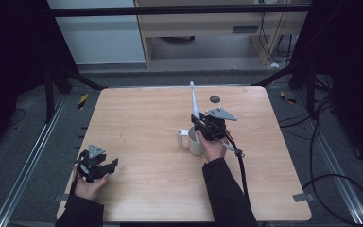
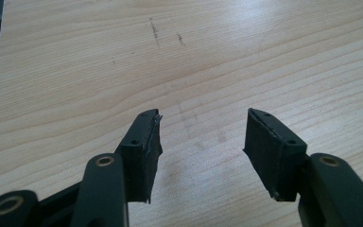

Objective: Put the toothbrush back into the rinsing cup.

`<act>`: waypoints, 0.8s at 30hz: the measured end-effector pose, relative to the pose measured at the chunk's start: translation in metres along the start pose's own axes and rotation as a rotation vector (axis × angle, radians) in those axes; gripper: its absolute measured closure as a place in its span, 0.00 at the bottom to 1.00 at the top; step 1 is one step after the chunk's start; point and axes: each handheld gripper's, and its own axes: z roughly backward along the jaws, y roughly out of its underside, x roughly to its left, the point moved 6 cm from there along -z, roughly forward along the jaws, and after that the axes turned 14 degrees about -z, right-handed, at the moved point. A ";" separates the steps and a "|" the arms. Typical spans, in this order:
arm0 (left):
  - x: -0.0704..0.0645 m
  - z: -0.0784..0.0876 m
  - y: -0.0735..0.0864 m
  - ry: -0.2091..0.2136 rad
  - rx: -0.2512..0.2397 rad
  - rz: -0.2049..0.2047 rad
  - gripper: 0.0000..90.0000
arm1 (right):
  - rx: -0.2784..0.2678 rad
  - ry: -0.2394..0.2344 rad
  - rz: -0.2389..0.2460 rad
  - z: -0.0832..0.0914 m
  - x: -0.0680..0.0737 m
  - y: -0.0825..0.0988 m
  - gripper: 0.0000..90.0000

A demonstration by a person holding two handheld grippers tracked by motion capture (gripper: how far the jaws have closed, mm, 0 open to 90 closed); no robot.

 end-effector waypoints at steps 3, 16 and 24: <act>0.000 0.000 0.000 0.000 0.000 -0.001 0.50 | 0.007 0.001 0.004 -0.001 0.001 0.002 0.74; 0.000 0.000 0.000 -0.001 0.000 -0.002 0.50 | 0.089 0.031 0.029 -0.005 -0.001 0.011 0.74; 0.000 0.000 0.000 -0.001 0.000 -0.002 0.50 | 0.125 0.033 0.043 -0.005 -0.002 0.014 0.74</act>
